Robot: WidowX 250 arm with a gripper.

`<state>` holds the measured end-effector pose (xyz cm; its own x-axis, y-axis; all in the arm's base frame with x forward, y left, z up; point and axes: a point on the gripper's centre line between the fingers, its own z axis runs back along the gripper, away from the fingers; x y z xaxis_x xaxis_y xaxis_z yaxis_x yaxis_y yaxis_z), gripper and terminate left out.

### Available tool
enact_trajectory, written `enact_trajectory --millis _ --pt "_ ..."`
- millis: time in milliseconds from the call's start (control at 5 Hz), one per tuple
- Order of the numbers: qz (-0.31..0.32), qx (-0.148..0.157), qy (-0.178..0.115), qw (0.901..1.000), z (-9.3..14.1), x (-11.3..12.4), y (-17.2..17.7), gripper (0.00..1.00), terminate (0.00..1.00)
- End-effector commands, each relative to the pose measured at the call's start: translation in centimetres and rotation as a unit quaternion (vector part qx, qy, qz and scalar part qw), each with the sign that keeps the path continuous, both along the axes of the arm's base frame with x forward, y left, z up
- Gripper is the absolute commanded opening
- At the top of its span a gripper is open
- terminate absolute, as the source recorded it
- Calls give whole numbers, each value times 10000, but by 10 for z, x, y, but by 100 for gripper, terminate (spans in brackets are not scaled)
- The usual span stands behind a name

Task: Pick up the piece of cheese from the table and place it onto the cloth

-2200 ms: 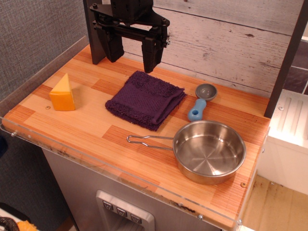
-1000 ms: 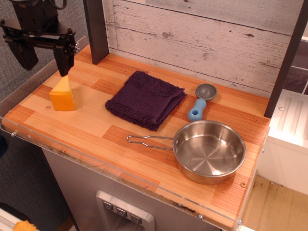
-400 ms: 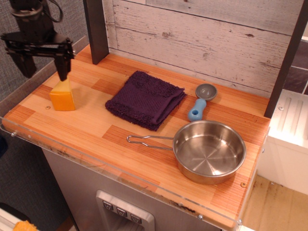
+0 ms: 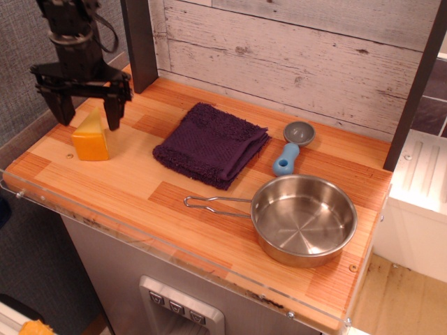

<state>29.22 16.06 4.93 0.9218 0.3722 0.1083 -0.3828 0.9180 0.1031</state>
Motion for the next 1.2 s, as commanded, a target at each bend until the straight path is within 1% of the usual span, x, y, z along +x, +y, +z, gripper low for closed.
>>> enact_trajectory --millis 0,200,400,600,800,1000 --pt "195 151 90 9997 -12 1 0 100 0" --pt "93 149 183 9997 -15 -1 -3 0 0" --pt "111 257 -36 9996 -1 -3 -5 0 0" --pt "-25 261 -218 9994 38 -7 -7 0 0" --pt "-360 -167 -564 9976 78 0 -26 0 0" --pt "-1588 -582 -673 9833 98 16 -67 0 0"
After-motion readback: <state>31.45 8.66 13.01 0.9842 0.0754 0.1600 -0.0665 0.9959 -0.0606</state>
